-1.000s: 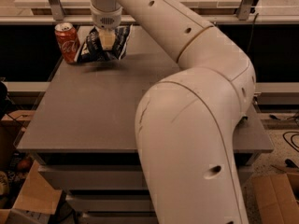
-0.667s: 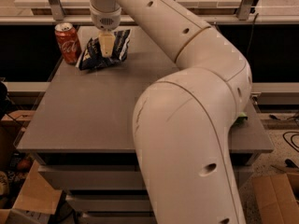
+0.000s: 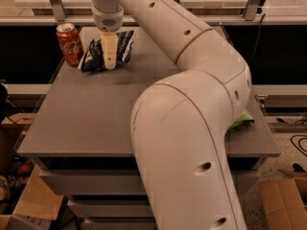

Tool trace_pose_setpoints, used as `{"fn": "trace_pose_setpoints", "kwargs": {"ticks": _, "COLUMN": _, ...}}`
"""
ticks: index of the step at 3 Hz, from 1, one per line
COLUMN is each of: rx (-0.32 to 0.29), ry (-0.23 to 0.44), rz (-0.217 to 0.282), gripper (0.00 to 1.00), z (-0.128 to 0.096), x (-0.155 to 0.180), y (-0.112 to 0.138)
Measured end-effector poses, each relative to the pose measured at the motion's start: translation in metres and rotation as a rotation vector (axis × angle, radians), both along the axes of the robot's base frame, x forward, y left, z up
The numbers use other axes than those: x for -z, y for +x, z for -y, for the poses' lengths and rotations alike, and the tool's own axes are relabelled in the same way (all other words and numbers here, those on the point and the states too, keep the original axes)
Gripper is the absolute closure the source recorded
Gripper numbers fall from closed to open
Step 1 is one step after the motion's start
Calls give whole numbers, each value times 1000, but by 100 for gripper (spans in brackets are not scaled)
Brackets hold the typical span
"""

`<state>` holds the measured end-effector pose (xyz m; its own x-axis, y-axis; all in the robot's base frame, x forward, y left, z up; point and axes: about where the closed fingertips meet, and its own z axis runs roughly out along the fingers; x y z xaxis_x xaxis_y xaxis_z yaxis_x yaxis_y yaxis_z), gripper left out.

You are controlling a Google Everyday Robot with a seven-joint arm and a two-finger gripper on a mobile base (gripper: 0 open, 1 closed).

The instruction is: Move blue chip bag near coke can

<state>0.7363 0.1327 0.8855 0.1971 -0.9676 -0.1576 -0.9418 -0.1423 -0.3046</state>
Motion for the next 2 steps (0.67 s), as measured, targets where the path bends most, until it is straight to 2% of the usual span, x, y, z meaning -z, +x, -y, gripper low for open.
{"fn": "trace_pose_setpoints", "kwargs": {"ticks": 2, "rx": -25, "ry": 18, "rz": -14, "gripper": 0, "z": -6, "x": -6, "y": -1}}
